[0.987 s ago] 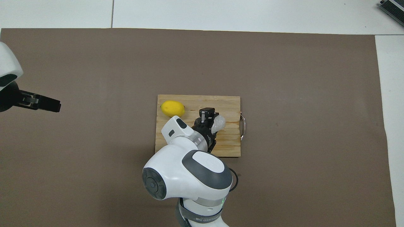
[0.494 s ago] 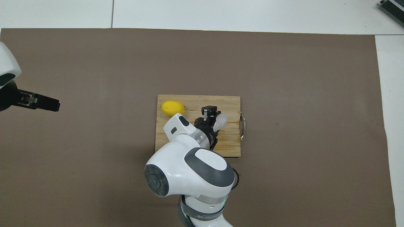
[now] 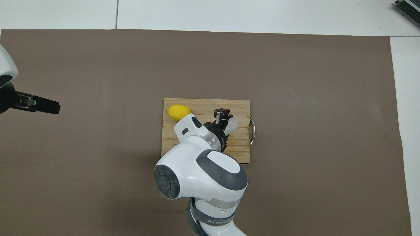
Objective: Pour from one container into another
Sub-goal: 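Hold the clear cup tilted above the metal cup to pour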
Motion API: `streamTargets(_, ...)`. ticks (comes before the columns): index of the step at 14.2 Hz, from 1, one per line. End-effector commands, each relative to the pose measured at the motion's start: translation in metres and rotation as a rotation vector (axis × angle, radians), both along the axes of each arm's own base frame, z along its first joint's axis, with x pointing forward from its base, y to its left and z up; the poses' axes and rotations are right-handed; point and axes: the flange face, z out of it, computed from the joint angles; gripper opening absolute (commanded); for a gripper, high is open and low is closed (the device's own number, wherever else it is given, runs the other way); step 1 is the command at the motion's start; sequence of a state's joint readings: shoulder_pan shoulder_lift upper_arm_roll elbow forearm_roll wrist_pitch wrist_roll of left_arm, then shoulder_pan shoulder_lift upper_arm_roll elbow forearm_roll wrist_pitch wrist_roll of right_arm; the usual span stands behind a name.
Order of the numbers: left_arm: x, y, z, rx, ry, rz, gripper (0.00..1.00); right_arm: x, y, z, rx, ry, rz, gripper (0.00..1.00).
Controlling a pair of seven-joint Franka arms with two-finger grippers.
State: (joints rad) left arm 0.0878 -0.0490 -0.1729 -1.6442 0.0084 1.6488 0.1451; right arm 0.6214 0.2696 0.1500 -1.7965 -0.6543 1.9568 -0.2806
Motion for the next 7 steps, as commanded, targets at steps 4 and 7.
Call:
streamTargets(4,0.003,0.003,0.0,-0.012,-0.011,-0.006,1.0,0.016,-0.013,0.014,0.119,0.028,-0.077,0.31)
streamTargets(7,0.002,0.003,0.0,-0.012,-0.01,-0.006,1.0,0.026,-0.029,0.024,0.169,0.044,-0.132,0.31)
